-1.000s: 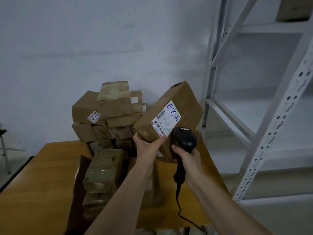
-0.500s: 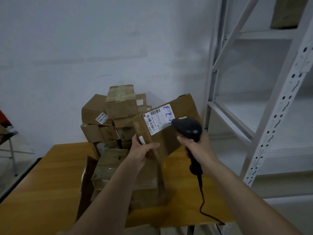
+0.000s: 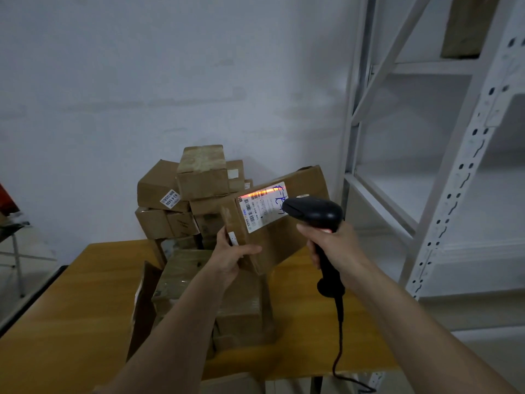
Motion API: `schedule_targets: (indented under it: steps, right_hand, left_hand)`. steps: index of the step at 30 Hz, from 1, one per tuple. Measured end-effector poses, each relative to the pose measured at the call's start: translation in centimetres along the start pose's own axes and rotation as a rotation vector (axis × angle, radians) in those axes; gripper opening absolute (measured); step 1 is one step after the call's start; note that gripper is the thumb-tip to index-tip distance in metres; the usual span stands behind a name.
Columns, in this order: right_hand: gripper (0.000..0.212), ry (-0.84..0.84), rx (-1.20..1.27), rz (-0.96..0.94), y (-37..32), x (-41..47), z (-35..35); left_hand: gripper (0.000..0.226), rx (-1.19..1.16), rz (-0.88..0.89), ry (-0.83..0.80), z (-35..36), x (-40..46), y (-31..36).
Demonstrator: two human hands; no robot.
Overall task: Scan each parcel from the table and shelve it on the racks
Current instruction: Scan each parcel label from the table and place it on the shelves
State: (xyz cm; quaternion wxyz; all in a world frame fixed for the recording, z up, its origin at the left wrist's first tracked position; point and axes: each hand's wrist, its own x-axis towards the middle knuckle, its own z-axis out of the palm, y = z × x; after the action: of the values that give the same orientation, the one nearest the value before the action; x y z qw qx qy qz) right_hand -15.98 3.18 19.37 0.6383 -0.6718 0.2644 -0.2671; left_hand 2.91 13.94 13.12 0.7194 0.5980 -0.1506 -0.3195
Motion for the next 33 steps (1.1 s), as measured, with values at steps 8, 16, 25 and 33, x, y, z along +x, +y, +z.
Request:
schedule_targets:
  steps: [8, 16, 25, 33]
  right_hand:
    - [0.027, -0.034, -0.062, -0.057, 0.1, -0.4, -1.1]
    - [0.027, -0.034, -0.035, -0.085, -0.2, -1.3, -1.7]
    - [0.031, -0.036, -0.169, -0.246, -3.4, -3.3, -2.9]
    - [0.016, -0.065, -0.621, -0.453, -6.3, -5.1, -3.3]
  left_hand:
    - [0.113, 0.005, 0.018, 0.002, 0.9, -0.6, 0.4]
    - [0.115, 0.029, 0.047, -0.049, 1.0, -1.4, 1.5]
    - [0.113, 0.010, 0.123, -0.287, 1.4, -2.6, 4.4]
    - [0.104, 0.130, 0.114, -0.303, 2.2, -2.8, 8.1]
